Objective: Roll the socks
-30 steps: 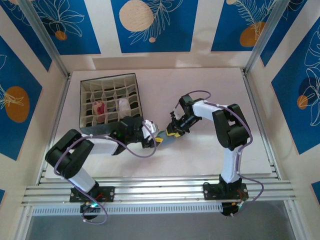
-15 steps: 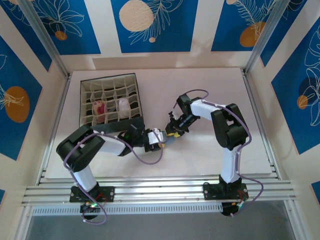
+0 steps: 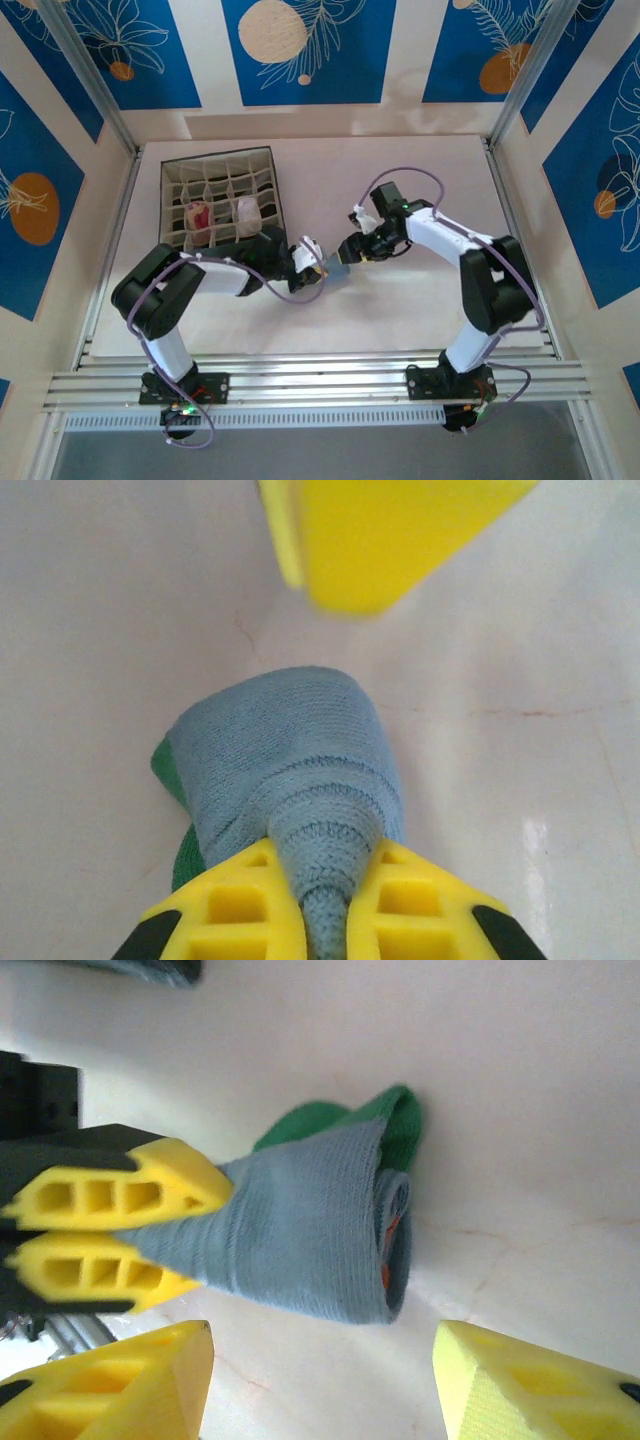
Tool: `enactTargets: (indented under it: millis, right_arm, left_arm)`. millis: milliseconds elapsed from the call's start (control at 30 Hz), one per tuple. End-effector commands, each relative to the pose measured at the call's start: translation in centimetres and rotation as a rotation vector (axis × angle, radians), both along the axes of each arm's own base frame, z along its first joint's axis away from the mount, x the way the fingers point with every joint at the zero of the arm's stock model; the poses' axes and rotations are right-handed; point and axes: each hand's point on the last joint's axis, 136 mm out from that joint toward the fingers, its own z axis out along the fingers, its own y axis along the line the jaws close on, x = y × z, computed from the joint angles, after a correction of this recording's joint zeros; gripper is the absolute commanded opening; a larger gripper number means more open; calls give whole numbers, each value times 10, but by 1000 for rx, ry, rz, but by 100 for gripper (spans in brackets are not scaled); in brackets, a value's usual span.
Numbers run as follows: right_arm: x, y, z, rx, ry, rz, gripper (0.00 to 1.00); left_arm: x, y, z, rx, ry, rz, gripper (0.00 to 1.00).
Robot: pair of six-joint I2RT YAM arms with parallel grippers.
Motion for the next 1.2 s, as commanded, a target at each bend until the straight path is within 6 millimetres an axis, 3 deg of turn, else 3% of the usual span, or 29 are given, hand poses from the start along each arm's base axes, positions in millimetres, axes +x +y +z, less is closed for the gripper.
enactTargets:
  millis: [0, 200, 400, 567, 800, 933, 1167]
  right_arm:
    - [8, -5, 12, -47, -214, 85, 61]
    - [8, -3, 18, -186, -537, 241, 65]
    - [4, 6, -15, -410, -801, 504, 69]
    - [3, 16, -14, -434, -1028, 526, 70]
    - [-19, 32, -31, -415, -1064, 631, 70]
    - [-17, 36, -48, -452, -1042, 669, 70]
    - [-4, 46, -60, -467, -1072, 706, 69]
  left_arm:
    - [-7, 1, -6, -25, 201, -15, 0]
    - [-9, 0, -11, -19, 346, -21, 0]
    - [-13, 2, -16, -16, 475, -10, 0]
    - [-15, 2, -10, -62, 576, 16, 0]
    - [-13, 3, -11, -82, 719, 52, 0]
    - [-12, 0, -10, -100, 796, 57, 0]
    - [-10, -4, -7, -118, 938, 65, 0]
